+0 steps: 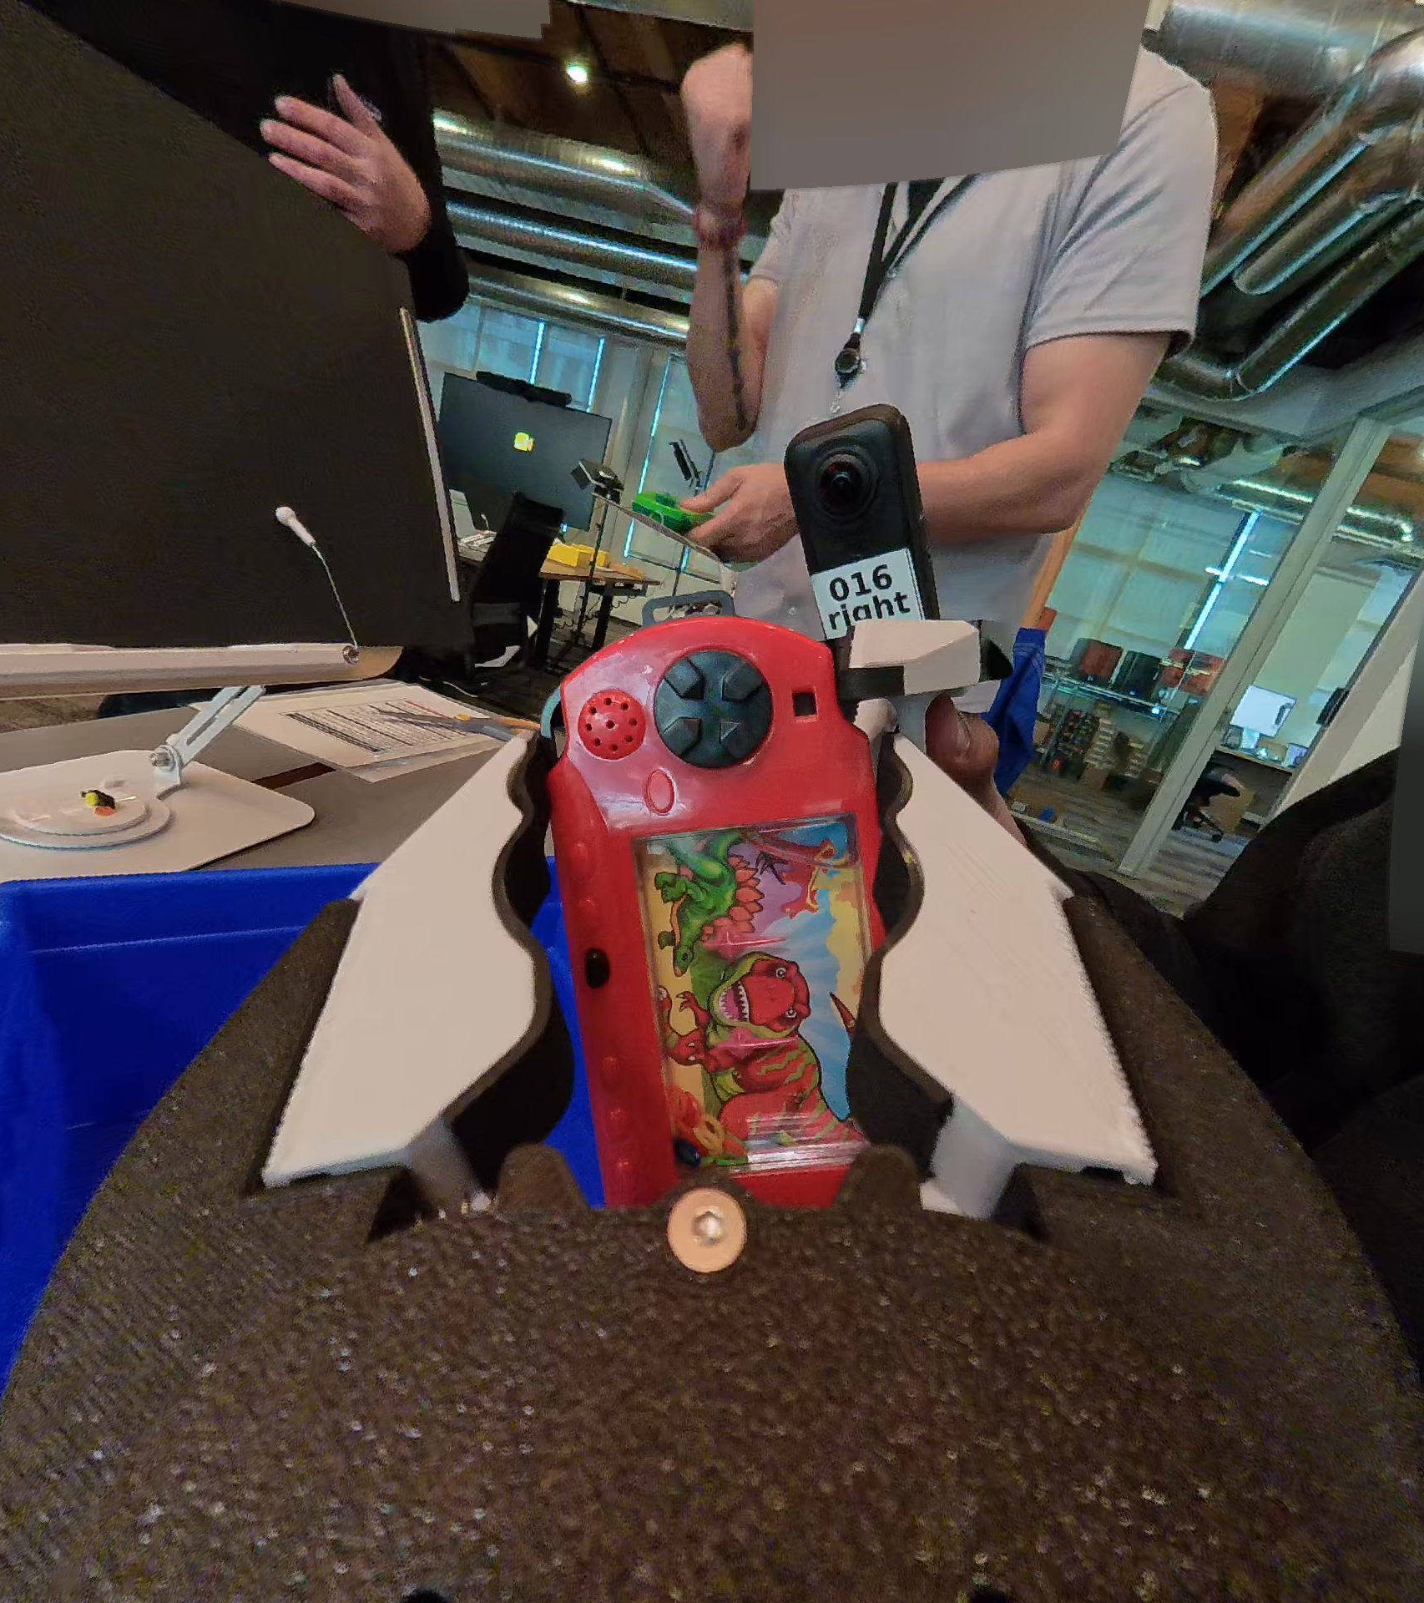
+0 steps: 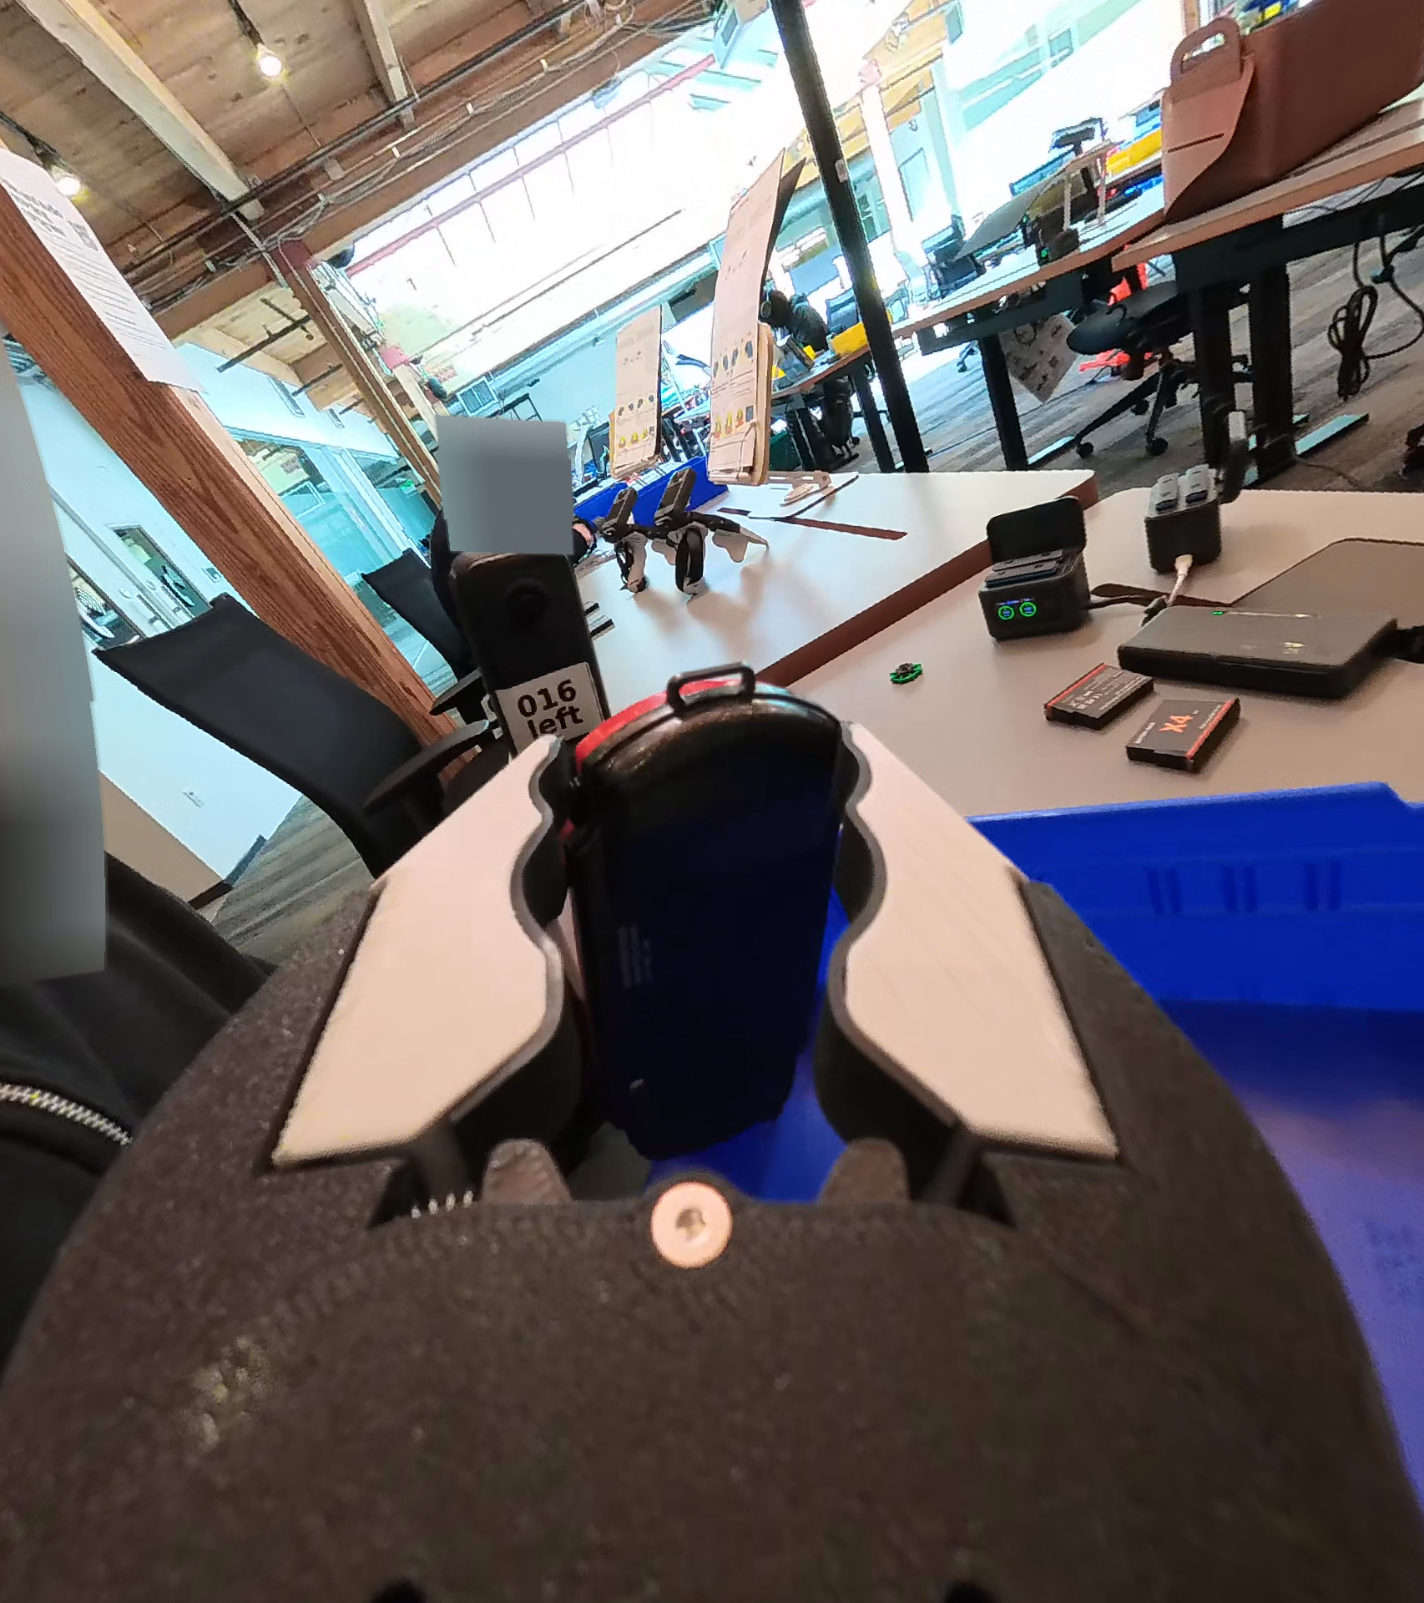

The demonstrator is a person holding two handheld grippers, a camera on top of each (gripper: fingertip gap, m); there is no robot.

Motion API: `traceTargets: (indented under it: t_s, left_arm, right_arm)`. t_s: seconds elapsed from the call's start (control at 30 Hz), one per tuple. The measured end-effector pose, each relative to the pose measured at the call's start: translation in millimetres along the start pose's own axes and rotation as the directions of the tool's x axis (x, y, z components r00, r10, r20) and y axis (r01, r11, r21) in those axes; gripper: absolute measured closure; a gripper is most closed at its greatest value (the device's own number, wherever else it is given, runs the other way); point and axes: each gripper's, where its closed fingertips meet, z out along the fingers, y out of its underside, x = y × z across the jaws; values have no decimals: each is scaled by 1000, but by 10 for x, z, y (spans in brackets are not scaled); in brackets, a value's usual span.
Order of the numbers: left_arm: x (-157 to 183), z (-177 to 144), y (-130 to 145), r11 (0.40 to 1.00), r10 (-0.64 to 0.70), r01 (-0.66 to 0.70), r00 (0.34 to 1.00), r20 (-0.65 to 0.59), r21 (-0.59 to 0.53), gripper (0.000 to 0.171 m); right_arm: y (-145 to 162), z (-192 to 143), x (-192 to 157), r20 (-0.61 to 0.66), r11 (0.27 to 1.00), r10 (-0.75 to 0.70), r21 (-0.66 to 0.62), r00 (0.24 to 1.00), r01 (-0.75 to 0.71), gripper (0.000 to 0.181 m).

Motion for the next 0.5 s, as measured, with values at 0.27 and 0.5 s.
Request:
traceTargets:
  t_s: [0.27, 0.5]
  left_arm:
    - [-8, -2, 19, 1000, -18, 18, 1000, -8, -5, 97]
    - [40, -40, -9, 999, -51, 52, 997, -62, 6, 99]
  right_arm:
    - [26, -16, 17, 16, 999, -1, -33, 1000, 2, 119]
    - [22, -45, -20, 70, 998, 33, -54, 997, -29, 122]
